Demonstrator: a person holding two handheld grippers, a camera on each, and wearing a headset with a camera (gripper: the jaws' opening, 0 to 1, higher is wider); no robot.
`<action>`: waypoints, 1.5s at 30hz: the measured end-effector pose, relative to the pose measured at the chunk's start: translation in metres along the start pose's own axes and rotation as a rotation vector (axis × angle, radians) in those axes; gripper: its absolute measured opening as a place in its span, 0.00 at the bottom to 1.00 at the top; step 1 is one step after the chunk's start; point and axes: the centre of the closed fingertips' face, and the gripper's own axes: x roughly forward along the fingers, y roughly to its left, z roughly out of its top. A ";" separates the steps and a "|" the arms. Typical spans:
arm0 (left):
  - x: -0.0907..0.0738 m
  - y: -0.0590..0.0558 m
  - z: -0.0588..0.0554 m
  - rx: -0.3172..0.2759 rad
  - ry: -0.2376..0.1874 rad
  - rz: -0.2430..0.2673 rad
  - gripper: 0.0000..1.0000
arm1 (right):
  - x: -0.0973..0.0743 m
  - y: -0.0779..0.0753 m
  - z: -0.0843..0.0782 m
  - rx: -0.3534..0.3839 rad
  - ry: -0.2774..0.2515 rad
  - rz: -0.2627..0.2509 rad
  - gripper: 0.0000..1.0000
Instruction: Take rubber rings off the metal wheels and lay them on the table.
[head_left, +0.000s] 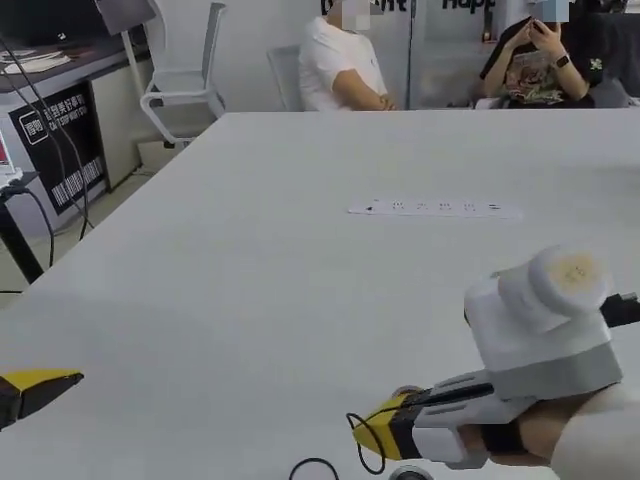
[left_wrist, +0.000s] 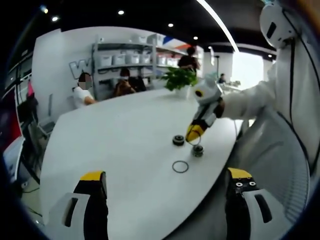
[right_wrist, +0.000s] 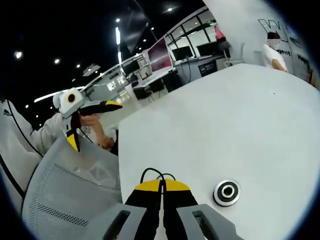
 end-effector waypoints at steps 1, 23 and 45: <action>-0.001 0.000 -0.001 0.000 0.001 0.002 1.00 | 0.002 -0.002 -0.001 0.005 0.006 0.001 0.00; -0.003 0.001 -0.006 0.003 0.023 -0.002 0.97 | 0.025 -0.027 -0.030 -0.094 0.154 -0.122 0.00; -0.004 0.001 -0.011 0.007 0.034 0.001 0.96 | 0.029 -0.031 -0.033 -0.106 0.161 -0.142 0.00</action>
